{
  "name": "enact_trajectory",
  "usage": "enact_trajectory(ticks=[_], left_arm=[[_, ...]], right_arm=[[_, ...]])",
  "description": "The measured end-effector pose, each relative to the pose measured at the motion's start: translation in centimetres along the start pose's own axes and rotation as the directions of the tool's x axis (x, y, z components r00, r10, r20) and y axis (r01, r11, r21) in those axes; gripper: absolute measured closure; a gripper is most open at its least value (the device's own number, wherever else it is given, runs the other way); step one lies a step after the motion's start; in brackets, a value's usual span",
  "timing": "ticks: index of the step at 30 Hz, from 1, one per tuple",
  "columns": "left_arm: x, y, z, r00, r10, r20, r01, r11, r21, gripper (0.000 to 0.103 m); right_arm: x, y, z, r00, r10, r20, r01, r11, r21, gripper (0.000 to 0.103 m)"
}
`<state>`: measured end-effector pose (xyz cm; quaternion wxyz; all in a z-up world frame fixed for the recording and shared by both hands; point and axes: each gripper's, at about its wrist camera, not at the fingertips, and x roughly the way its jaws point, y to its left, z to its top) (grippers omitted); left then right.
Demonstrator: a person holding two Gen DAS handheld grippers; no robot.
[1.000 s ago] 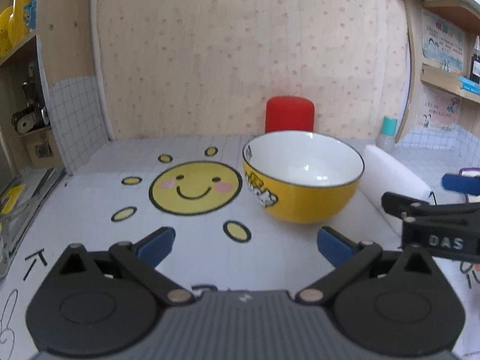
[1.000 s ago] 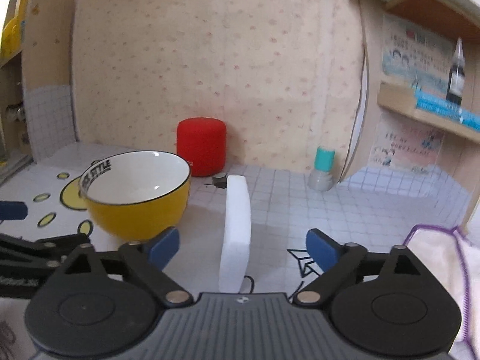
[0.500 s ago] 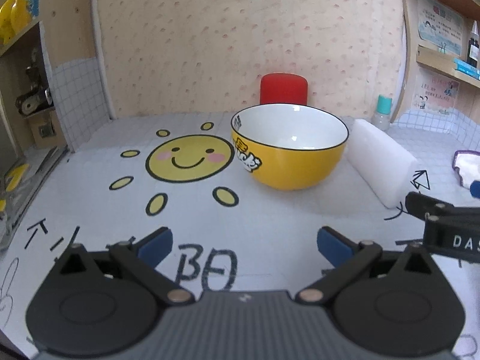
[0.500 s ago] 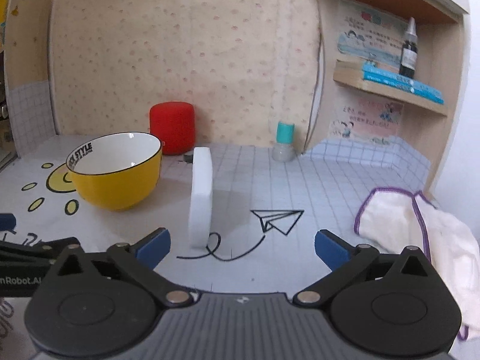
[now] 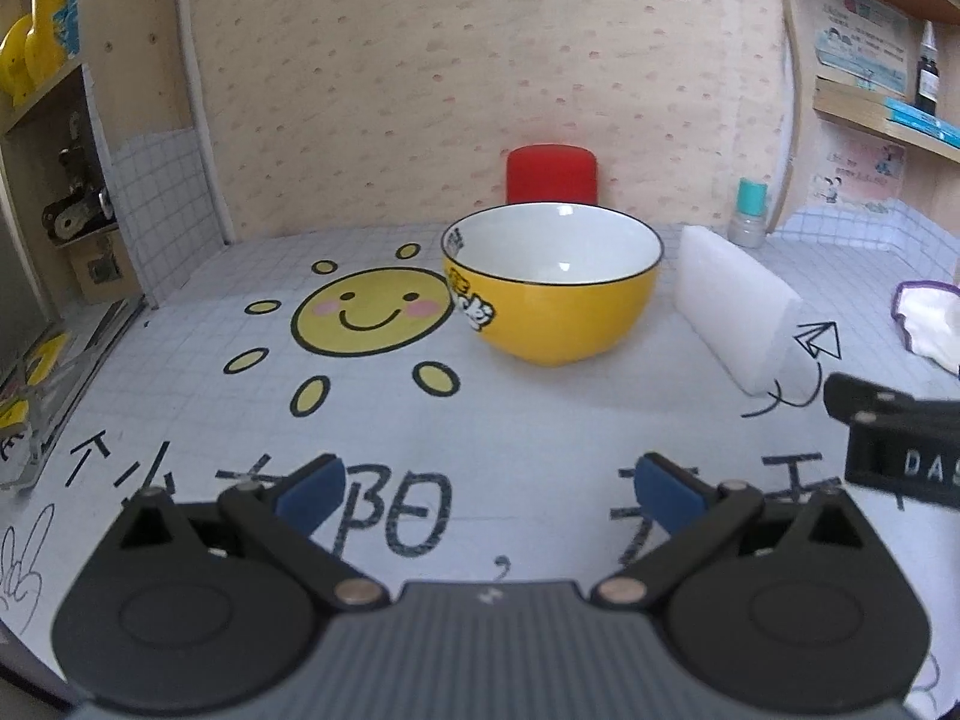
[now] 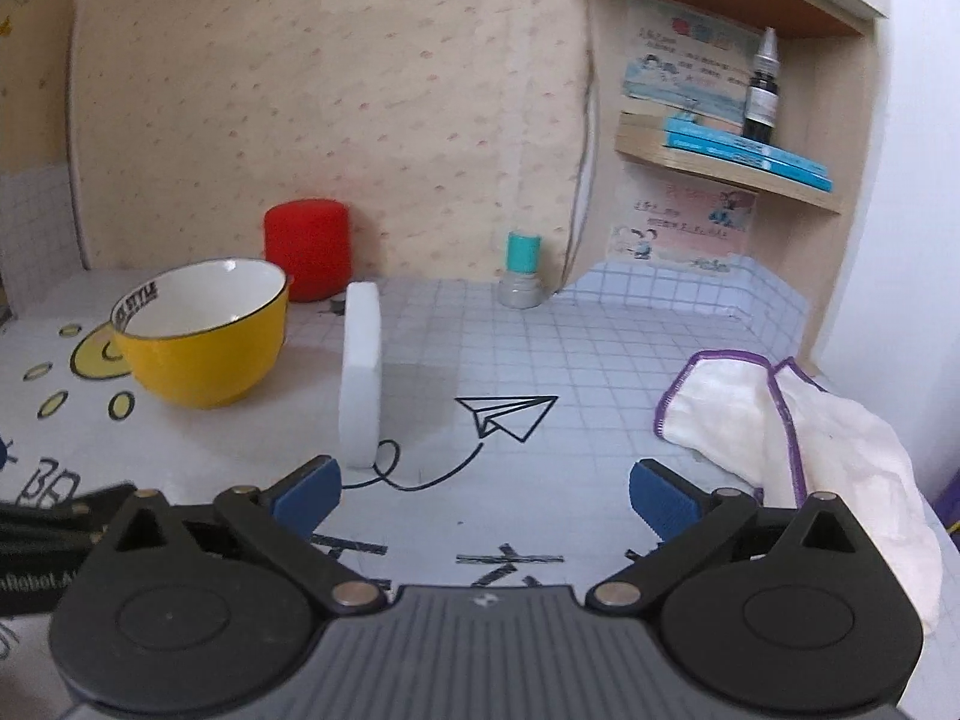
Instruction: Clean bowl
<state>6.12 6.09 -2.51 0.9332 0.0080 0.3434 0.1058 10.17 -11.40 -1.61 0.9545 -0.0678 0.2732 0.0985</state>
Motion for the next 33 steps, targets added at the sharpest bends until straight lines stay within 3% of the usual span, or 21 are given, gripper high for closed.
enact_trajectory(ticks=[33], left_arm=[[-2.0,-3.1,0.6,1.000,-0.024,0.020,0.024,1.000,0.014,0.000]], right_arm=[[-1.3,-1.5,-0.2,0.999,-0.053,0.004,0.053,0.998,0.036,0.000]])
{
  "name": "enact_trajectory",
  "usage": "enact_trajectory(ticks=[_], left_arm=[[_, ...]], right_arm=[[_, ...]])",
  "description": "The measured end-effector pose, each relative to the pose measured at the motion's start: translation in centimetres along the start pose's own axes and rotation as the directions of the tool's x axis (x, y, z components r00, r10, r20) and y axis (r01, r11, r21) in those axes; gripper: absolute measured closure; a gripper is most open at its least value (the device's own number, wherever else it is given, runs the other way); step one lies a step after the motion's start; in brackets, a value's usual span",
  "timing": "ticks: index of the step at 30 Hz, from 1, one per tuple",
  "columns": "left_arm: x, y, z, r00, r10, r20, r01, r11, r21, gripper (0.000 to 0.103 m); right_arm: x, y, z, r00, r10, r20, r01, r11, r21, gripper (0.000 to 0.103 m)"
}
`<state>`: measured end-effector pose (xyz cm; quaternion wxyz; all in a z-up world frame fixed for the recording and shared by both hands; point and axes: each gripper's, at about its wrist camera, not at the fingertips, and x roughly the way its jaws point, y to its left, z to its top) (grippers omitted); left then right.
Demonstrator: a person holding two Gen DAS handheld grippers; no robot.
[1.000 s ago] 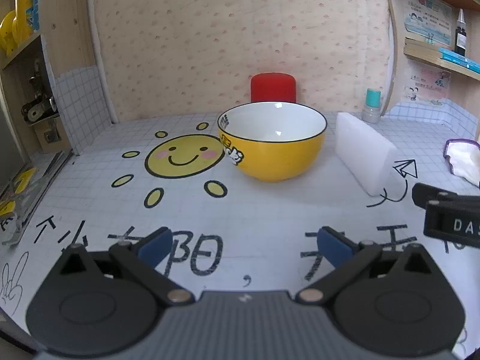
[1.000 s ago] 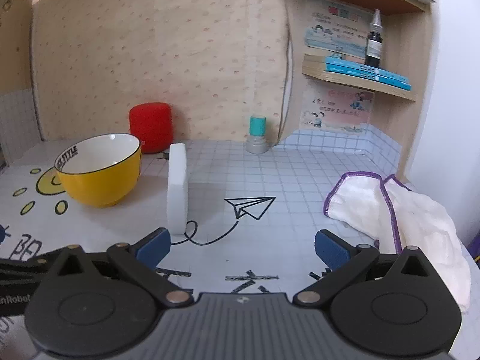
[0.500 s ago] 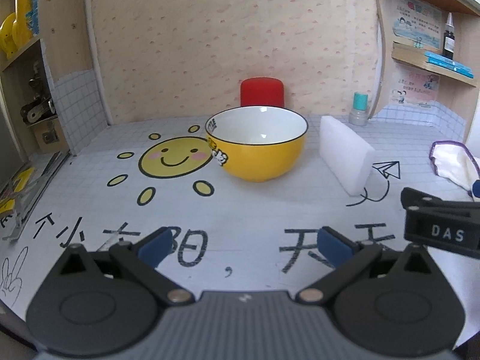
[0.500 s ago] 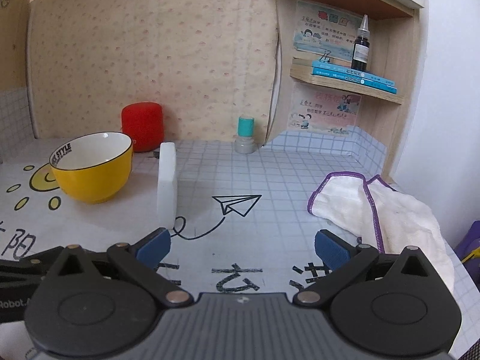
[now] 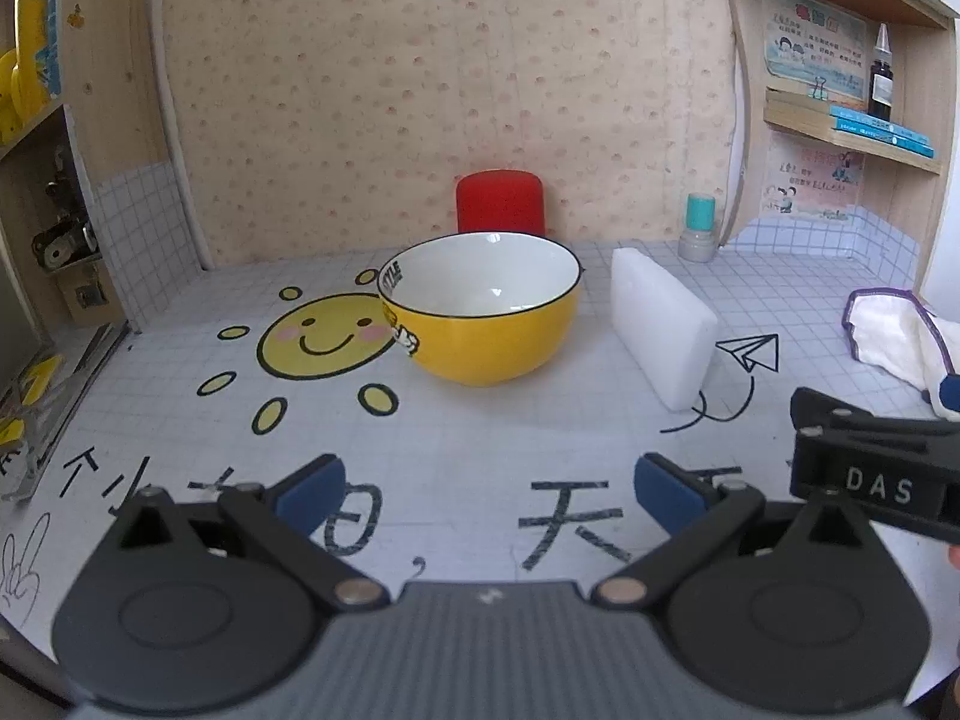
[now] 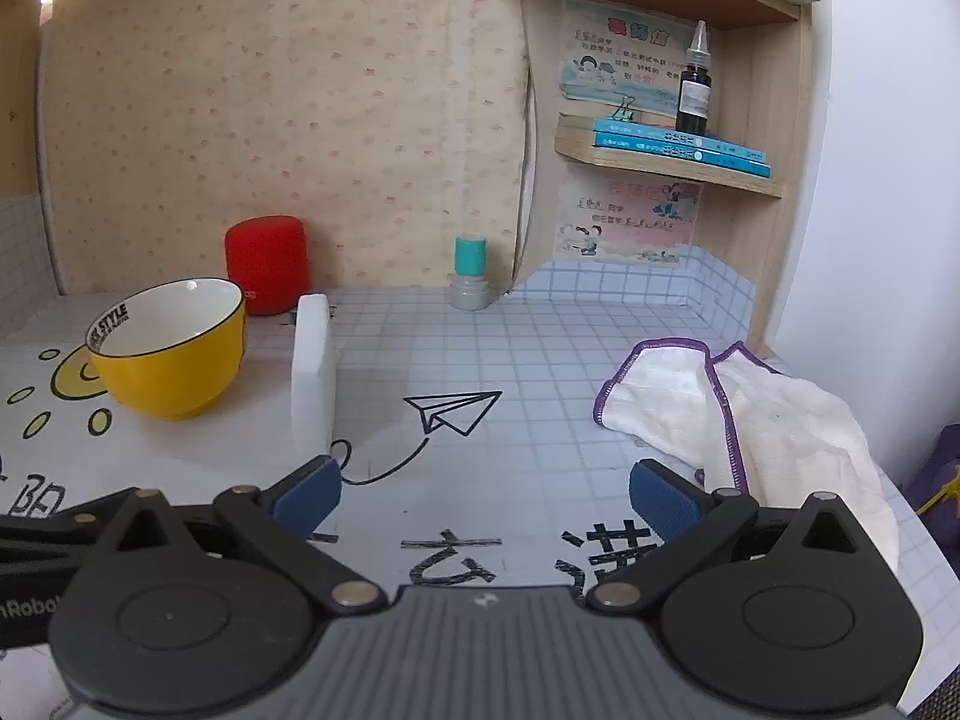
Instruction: Clean bowl
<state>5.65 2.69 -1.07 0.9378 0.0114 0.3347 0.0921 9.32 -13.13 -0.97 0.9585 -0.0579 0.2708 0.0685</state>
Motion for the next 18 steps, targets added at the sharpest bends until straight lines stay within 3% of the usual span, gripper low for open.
enact_trajectory(ticks=[18], left_arm=[[0.4,0.3,1.2,1.000,0.020,0.017,-0.020,1.000,-0.005,0.000]], right_arm=[[-0.3,0.0,1.2,1.000,0.003,0.020,-0.003,1.000,0.014,0.000]])
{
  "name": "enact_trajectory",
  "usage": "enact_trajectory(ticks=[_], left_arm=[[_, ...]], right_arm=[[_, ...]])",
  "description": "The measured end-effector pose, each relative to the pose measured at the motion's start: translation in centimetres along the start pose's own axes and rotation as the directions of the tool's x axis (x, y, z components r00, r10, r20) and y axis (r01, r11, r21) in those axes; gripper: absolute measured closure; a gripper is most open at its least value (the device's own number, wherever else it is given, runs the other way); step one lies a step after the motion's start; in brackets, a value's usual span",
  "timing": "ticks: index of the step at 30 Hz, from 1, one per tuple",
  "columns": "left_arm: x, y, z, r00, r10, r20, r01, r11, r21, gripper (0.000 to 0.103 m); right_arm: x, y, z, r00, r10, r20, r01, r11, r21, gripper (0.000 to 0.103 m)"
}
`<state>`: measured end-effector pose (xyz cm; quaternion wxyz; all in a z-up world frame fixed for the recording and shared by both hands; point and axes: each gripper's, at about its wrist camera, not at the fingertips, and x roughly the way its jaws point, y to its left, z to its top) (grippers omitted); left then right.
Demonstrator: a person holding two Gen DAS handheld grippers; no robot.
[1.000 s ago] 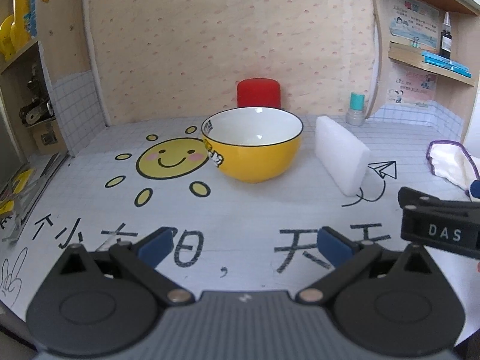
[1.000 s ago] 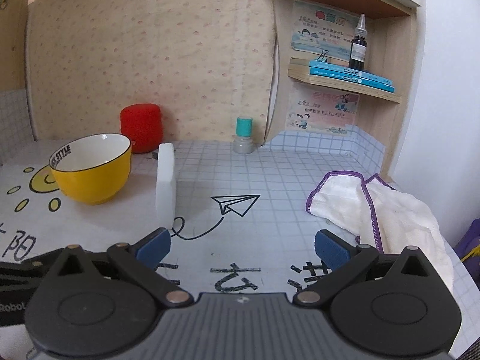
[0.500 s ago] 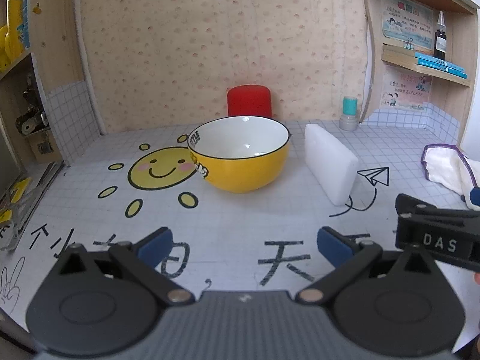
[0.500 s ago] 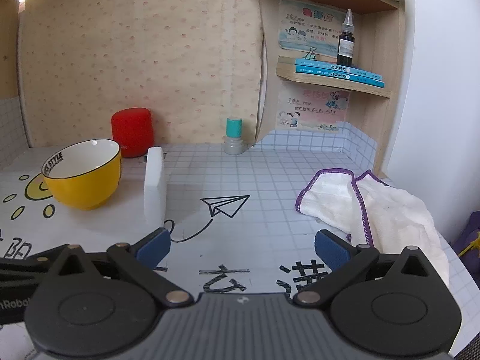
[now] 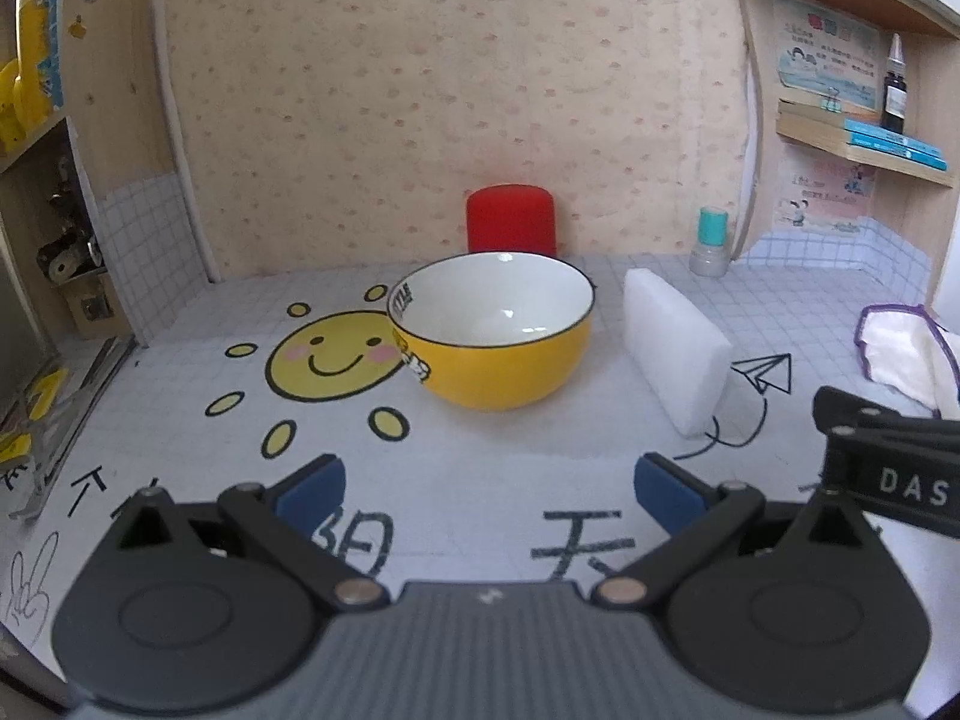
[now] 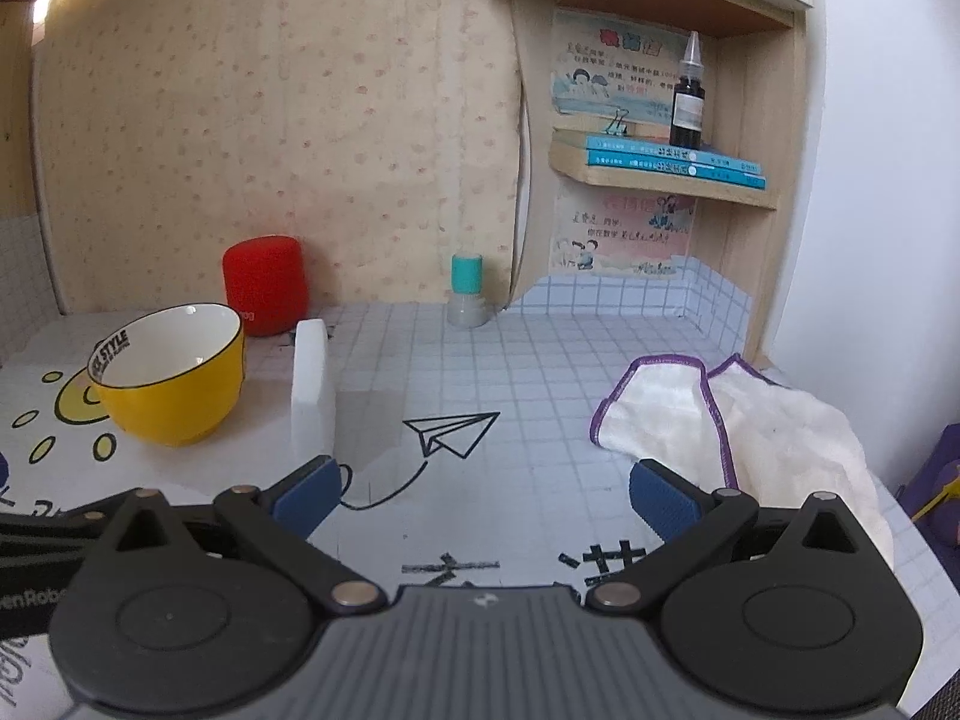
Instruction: Clean bowl
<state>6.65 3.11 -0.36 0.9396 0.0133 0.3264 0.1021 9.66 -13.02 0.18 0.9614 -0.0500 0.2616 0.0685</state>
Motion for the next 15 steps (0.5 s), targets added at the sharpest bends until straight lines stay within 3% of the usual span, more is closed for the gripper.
enact_trajectory(ticks=[3,6,11,15], left_arm=[[0.0,0.3,0.2,1.000,0.002,0.007,-0.002,1.000,-0.006,0.000],[0.0,0.3,0.2,1.000,0.005,0.011,-0.005,1.000,0.002,0.000],[-0.2,0.0,0.0,1.000,-0.001,0.020,0.000,0.999,0.038,0.000],[-0.4,-0.4,-0.1,1.000,-0.008,0.028,0.006,0.998,0.066,0.000]], right_arm=[[0.0,0.2,0.4,1.000,0.009,0.018,-0.008,1.000,-0.024,0.000],[-0.2,-0.1,1.0,0.995,0.075,0.060,-0.073,0.997,-0.027,0.000],[-0.5,-1.2,2.1,0.965,0.226,0.132,-0.230,0.973,0.011,0.000],[-0.4,-1.4,2.5,0.949,0.275,0.153,-0.282,0.959,0.024,0.000]])
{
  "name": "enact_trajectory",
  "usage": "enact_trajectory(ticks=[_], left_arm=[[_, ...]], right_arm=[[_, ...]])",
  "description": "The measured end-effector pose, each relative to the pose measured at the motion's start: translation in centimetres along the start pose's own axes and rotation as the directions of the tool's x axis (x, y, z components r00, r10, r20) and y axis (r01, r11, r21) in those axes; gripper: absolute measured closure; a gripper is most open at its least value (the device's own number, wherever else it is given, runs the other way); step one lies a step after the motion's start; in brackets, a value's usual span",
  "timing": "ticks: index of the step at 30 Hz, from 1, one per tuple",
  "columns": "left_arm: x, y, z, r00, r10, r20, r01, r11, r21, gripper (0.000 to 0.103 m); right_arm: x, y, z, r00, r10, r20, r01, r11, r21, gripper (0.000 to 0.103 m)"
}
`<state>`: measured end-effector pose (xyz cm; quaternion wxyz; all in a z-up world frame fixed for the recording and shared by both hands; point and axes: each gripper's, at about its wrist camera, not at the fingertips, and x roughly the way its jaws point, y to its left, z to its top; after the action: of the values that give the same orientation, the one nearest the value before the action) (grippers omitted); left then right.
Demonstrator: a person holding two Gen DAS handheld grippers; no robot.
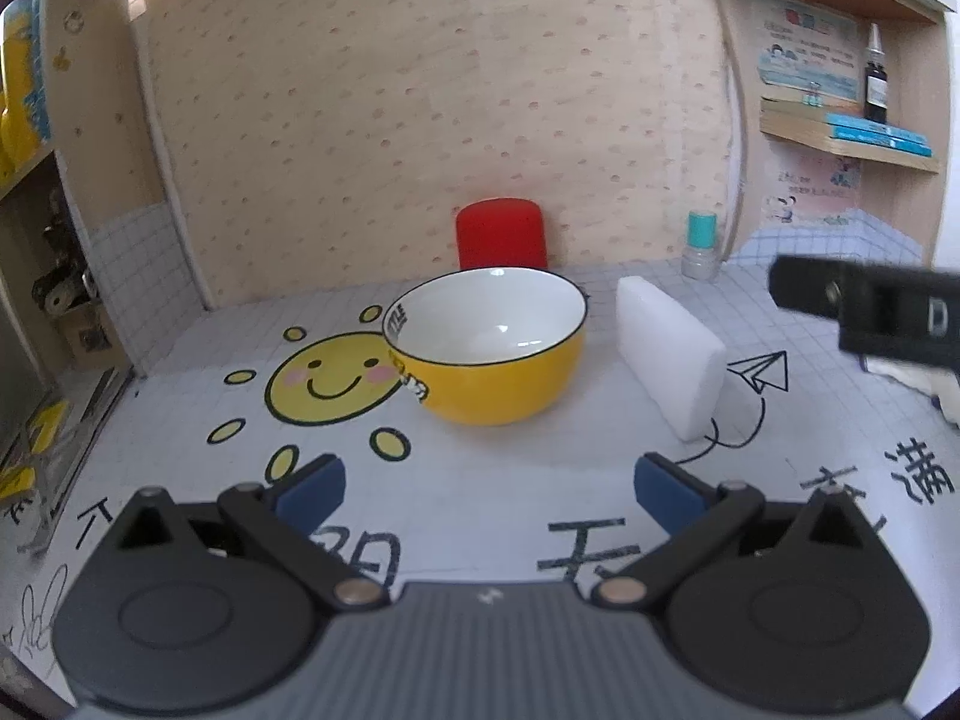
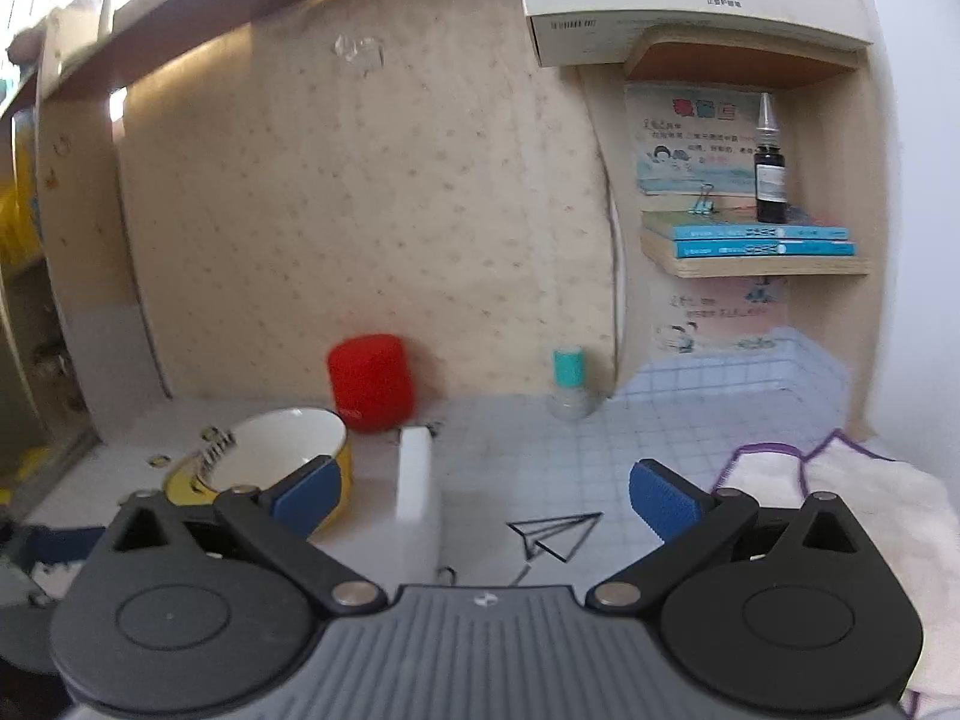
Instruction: Clean bowl
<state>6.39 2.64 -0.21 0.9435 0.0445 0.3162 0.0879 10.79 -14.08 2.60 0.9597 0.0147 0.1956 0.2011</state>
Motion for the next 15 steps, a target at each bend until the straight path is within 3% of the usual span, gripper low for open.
enact_trajectory(ticks=[15], left_arm=[[-0.2,-0.8,-0.1,0.999,-0.054,-0.006,0.054,0.997,0.048,0.000]], right_arm=[[1.1,0.4,0.1,0.998,0.054,-0.023,-0.055,0.997,-0.062,0.000]])
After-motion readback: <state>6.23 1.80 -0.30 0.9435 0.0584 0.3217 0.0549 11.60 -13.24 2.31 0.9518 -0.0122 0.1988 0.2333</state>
